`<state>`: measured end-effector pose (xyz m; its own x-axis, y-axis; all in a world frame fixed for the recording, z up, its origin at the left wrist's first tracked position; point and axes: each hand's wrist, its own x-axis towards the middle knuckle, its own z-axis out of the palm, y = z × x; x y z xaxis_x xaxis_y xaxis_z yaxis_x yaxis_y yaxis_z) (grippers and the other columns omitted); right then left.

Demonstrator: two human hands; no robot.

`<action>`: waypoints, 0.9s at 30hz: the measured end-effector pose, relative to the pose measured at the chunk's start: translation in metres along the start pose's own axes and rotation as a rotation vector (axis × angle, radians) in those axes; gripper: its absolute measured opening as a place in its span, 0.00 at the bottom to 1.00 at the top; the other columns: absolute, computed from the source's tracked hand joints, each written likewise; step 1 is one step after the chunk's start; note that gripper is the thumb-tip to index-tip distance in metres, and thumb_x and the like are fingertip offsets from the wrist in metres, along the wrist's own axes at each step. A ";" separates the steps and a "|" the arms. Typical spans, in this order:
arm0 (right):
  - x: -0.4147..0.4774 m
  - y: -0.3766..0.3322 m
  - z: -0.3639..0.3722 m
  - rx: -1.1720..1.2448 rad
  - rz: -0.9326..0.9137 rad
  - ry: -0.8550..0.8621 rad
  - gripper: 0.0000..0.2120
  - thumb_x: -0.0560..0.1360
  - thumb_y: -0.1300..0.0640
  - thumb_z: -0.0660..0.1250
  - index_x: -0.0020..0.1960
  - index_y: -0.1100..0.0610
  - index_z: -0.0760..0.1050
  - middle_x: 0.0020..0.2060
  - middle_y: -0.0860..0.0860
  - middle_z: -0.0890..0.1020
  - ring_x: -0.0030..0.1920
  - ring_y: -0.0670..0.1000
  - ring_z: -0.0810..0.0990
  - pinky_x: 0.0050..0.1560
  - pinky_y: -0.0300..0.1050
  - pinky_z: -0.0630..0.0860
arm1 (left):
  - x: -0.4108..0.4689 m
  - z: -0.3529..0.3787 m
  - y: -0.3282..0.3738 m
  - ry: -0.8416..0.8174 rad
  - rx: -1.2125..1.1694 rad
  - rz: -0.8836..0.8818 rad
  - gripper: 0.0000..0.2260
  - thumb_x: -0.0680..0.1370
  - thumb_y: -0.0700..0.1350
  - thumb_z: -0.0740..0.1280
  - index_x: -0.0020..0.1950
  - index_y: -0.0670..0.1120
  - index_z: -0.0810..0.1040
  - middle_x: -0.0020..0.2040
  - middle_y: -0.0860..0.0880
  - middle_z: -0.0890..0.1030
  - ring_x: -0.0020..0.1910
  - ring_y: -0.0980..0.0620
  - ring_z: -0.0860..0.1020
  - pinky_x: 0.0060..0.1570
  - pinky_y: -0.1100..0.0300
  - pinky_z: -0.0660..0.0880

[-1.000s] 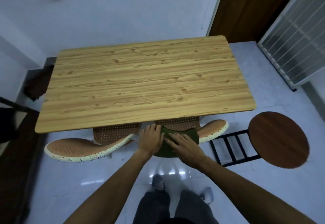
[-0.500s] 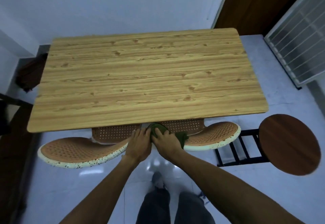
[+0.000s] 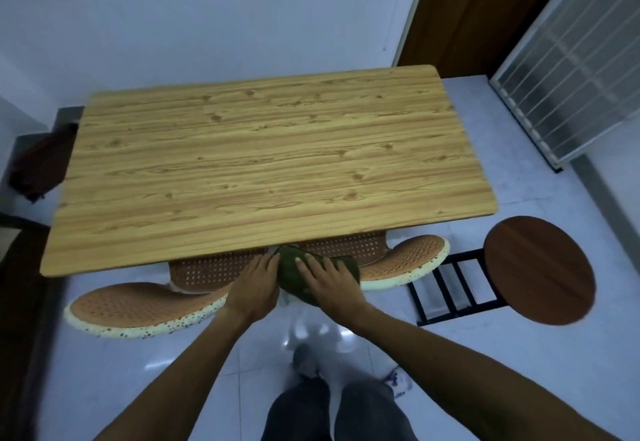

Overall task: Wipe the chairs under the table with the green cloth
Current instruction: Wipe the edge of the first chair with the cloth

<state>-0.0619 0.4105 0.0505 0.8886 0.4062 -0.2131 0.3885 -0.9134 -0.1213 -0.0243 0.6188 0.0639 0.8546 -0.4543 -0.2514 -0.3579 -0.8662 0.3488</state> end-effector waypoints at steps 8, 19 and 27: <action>-0.090 0.102 0.010 -0.026 0.026 0.043 0.29 0.83 0.43 0.52 0.80 0.54 0.53 0.77 0.55 0.64 0.75 0.60 0.63 0.76 0.63 0.54 | 0.022 0.028 0.054 -0.264 -0.047 0.145 0.35 0.82 0.63 0.52 0.81 0.44 0.48 0.83 0.44 0.51 0.82 0.45 0.46 0.79 0.51 0.44; -0.065 -0.005 0.007 0.333 0.956 0.226 0.37 0.81 0.39 0.50 0.78 0.65 0.58 0.78 0.64 0.56 0.79 0.63 0.53 0.75 0.68 0.51 | 0.028 0.045 0.057 -0.218 0.084 0.140 0.39 0.78 0.68 0.40 0.81 0.42 0.45 0.83 0.43 0.46 0.81 0.43 0.40 0.80 0.46 0.44; -0.054 0.049 -0.003 0.494 1.103 0.296 0.39 0.81 0.44 0.57 0.79 0.69 0.49 0.79 0.64 0.49 0.79 0.64 0.46 0.77 0.63 0.49 | 0.027 0.040 0.065 -0.184 -0.019 0.113 0.49 0.73 0.72 0.32 0.79 0.39 0.55 0.80 0.38 0.59 0.81 0.39 0.52 0.79 0.45 0.48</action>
<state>-0.0900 0.3442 0.0589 0.7277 -0.6515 -0.2144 -0.6764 -0.6299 -0.3817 -0.0398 0.5421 0.0439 0.7256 -0.5803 -0.3697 -0.4392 -0.8042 0.4003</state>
